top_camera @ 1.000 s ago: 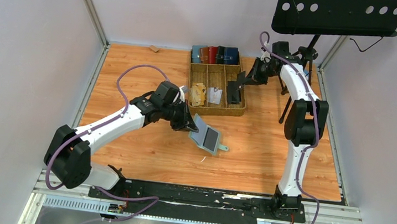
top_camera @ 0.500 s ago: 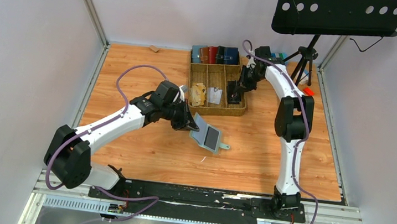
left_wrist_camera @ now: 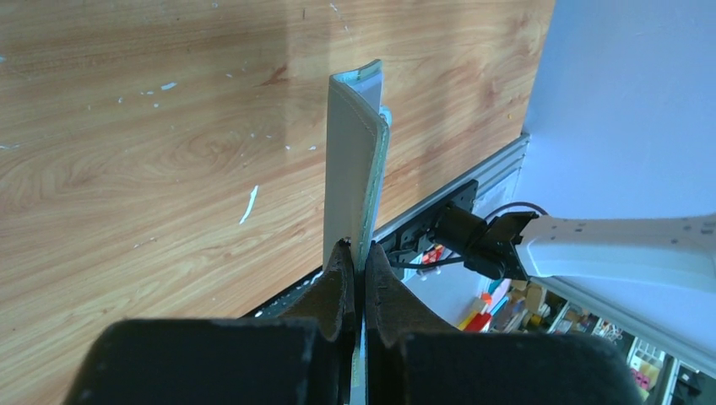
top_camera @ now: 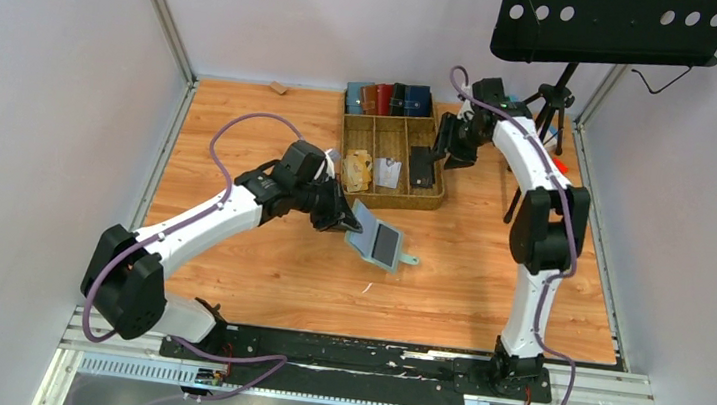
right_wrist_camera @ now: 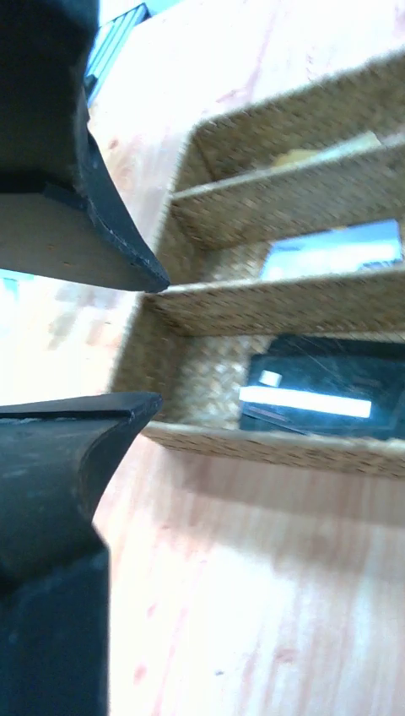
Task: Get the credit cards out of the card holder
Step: Place the credit card in the storage box, then remove the credit card from the card holder.
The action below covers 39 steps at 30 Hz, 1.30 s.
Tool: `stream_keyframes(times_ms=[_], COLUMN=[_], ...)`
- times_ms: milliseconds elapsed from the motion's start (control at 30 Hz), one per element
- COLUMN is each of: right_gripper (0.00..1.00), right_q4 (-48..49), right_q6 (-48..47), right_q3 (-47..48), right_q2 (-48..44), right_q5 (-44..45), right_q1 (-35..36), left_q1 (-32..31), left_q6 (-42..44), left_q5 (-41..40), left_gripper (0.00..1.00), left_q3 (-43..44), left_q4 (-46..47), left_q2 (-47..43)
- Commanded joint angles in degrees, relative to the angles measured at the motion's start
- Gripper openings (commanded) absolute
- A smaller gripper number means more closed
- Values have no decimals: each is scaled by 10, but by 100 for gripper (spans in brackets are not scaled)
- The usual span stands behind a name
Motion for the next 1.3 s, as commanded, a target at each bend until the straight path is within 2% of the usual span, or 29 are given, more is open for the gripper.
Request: stream_keyframes(times_ms=[0, 100, 167, 200, 300, 533, 733, 1033, 1267], right_gripper=[53, 69, 86, 91, 93, 88, 84, 77, 56], right_q4=[44, 79, 88, 91, 99, 169, 230, 244, 354], right_q6=[9, 26, 41, 48, 68, 121, 198, 242, 333], right_q3=[-75, -143, -173, -187, -231, -394, -522, -566, -592], right_q2=[-141, -215, -264, -292, -352, -509, -613, -648, -639], right_q5=[-24, -62, -84, -97, -138, -233, -283, -300, -353], right_q1=[1, 1, 2, 2, 2, 1, 1, 2, 2], left_q1=[0, 1, 0, 1, 1, 1, 1, 2, 0], left_q6=[-32, -64, -78, -85, -110, -183, -206, -249, -276], left_q5=[15, 27, 29, 29, 31, 12, -3, -1, 27], left_gripper=[0, 0, 0, 0, 0, 0, 0, 0, 0], left_q3=[10, -1, -2, -3, -7, -46, -64, -89, -104], left_q4=[51, 100, 122, 133, 173, 300, 345, 414, 458], left_q2=[-12, -25, -33, -37, -49, -84, -106, -125, -128])
